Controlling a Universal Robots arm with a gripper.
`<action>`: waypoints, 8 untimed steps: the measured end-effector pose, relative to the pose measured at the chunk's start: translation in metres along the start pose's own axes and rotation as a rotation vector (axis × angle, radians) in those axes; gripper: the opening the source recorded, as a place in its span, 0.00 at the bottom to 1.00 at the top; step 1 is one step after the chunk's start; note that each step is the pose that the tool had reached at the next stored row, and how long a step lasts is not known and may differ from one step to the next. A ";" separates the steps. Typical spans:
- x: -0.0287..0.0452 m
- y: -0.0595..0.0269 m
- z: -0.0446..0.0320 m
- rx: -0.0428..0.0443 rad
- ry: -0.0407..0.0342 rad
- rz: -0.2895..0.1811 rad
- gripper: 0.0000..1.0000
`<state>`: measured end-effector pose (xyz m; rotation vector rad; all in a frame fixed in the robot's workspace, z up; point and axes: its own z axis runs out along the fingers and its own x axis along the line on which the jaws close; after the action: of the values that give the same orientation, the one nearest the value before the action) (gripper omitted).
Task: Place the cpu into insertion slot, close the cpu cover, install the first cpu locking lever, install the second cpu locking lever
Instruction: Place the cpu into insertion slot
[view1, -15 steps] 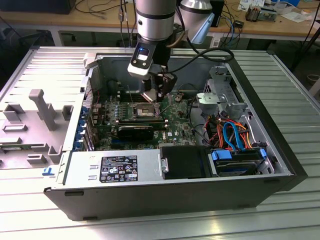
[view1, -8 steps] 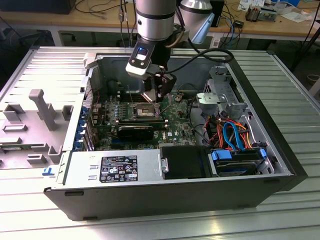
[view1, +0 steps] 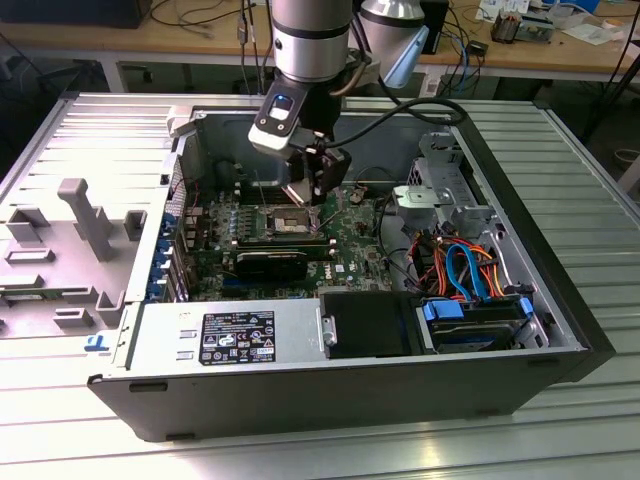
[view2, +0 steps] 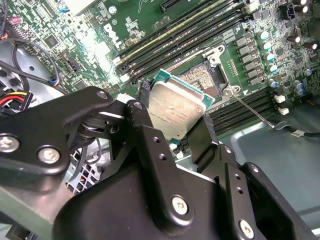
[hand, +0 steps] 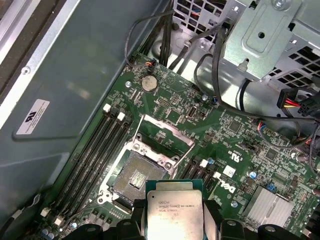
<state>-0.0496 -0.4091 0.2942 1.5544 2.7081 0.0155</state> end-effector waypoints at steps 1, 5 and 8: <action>0.0000 0.0000 0.0000 0.0002 -0.0003 0.005 0.55; 0.0000 0.0000 0.0002 0.0005 -0.0008 0.024 0.55; 0.0000 0.0000 0.0004 0.0009 -0.0014 0.038 0.55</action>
<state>-0.0495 -0.4090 0.2939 1.6049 2.6777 0.0138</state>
